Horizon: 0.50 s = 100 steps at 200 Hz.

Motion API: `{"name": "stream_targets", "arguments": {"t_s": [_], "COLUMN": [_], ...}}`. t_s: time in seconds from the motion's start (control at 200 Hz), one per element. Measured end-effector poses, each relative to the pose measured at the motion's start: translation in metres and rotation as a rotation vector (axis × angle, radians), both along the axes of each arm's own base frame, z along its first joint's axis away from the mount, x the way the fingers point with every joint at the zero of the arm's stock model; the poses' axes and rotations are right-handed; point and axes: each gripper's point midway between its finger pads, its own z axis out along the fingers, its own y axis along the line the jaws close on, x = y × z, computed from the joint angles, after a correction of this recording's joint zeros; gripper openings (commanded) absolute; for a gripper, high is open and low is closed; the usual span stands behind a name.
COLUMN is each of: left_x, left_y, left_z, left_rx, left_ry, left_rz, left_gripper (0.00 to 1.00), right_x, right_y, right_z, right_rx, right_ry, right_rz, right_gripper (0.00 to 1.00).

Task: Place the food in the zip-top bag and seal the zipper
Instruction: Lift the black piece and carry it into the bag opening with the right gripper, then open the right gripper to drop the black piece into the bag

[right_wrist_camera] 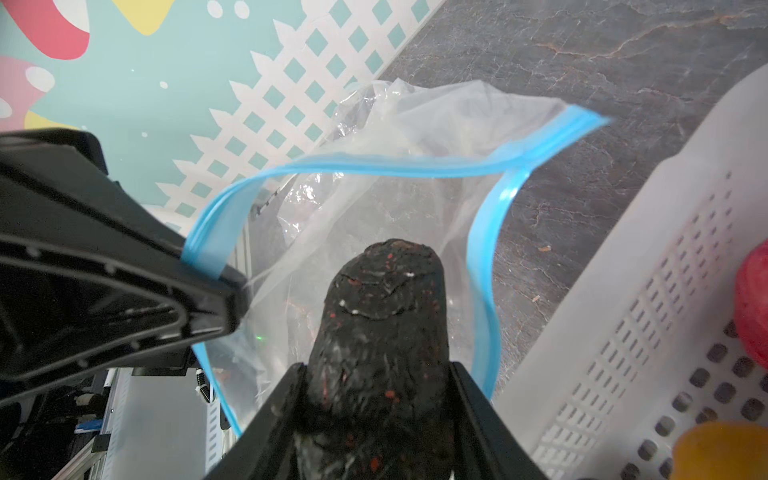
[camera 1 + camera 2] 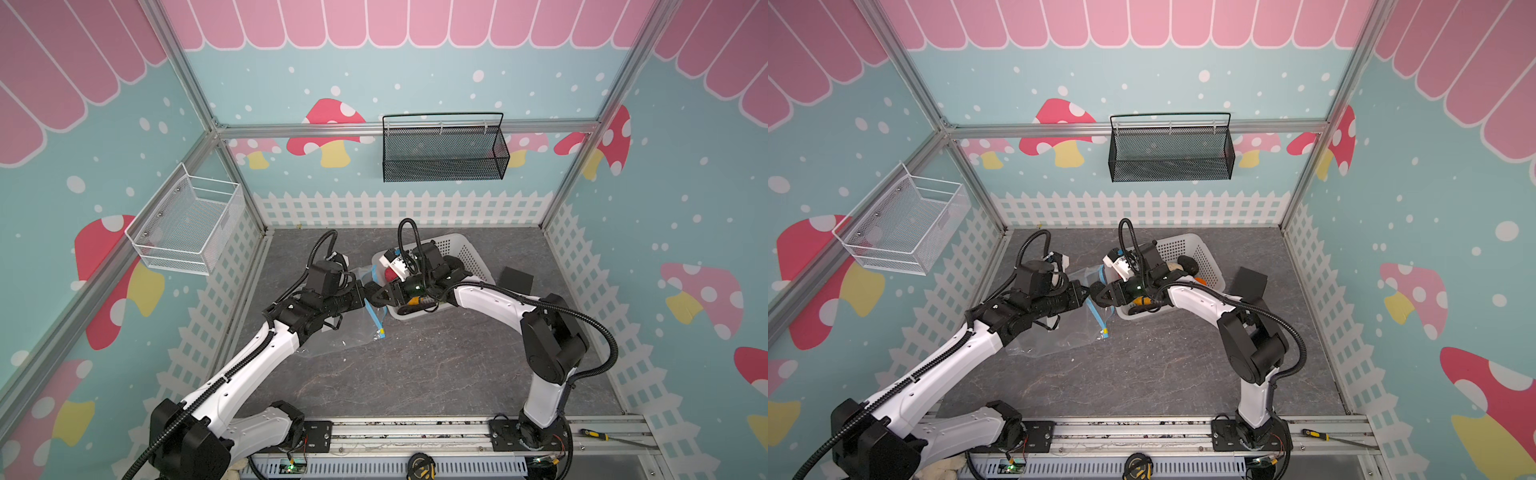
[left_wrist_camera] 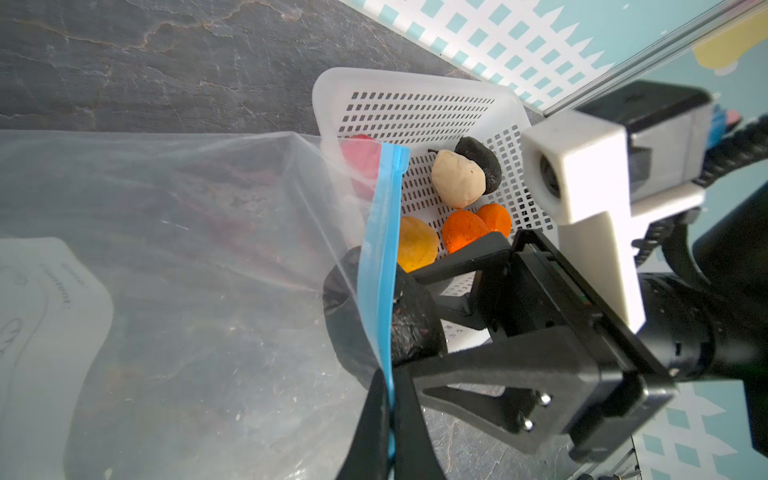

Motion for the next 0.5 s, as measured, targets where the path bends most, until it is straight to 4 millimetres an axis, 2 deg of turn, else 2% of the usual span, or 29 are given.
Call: {"name": "stream_targets", "arguments": {"t_s": [0.205,0.5], "left_x": [-0.001,0.002], "left_y": [0.001,-0.001], "left_z": [0.000,-0.006], "left_rx": [-0.001,0.003], "left_ry": [-0.004,0.008], "left_rz": [0.003,0.000], "left_gripper": [0.00,0.00], "right_x": [-0.004,0.000], "right_y": [0.015,0.006], "right_z": [0.011,-0.007], "right_rx": [0.022,-0.068], "right_ry": [-0.017,-0.025], "right_rz": [0.030,-0.015], "right_gripper": [0.37,0.37]}}
